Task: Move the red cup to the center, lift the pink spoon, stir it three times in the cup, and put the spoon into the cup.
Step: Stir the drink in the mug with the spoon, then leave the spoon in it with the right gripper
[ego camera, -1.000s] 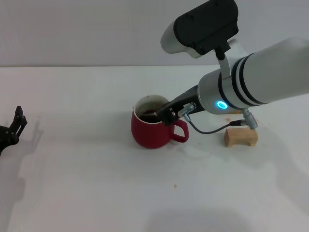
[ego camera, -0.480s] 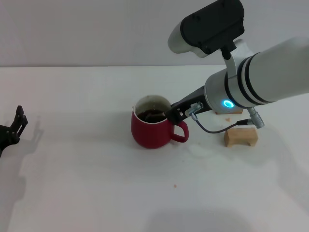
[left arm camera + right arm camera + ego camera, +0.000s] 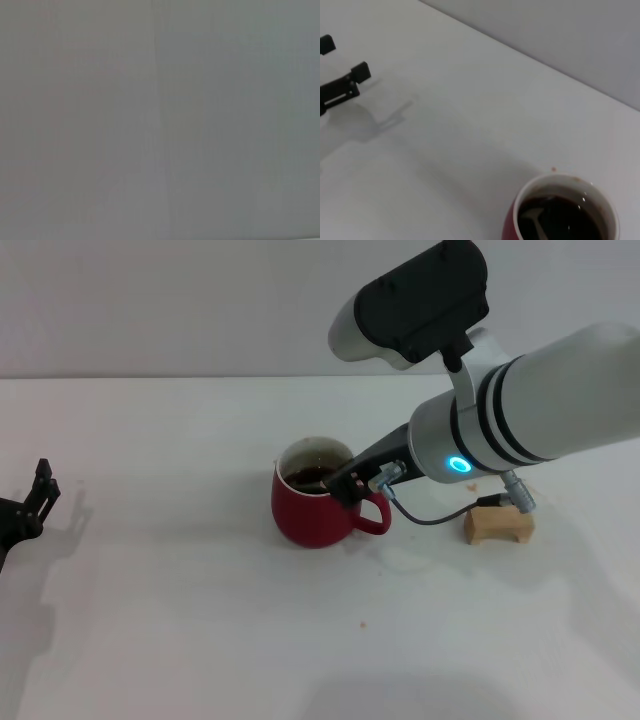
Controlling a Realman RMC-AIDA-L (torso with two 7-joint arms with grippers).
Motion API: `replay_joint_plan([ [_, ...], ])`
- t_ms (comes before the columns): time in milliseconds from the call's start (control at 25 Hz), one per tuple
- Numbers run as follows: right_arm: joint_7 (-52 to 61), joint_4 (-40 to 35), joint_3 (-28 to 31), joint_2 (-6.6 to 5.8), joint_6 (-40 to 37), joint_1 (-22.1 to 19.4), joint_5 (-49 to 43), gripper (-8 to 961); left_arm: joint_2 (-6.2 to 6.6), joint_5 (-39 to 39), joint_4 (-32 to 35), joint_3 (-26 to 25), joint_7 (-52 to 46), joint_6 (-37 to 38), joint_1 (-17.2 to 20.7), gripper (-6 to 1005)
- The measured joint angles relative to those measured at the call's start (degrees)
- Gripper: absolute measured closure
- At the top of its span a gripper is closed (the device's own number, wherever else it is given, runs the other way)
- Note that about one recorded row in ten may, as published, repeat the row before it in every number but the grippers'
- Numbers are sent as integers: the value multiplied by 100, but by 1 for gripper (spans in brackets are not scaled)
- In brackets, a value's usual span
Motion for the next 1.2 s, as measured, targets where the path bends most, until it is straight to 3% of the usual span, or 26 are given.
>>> replay_joint_plan([
  [800,-28,-72,158,-31,-32,-54,-60,798,-9,15,-14,11,0,0,9,140],
  [1200,-6,-26,-61,1,-95,-37,28,782,-9,27,-20,11,0,0,18,140],
])
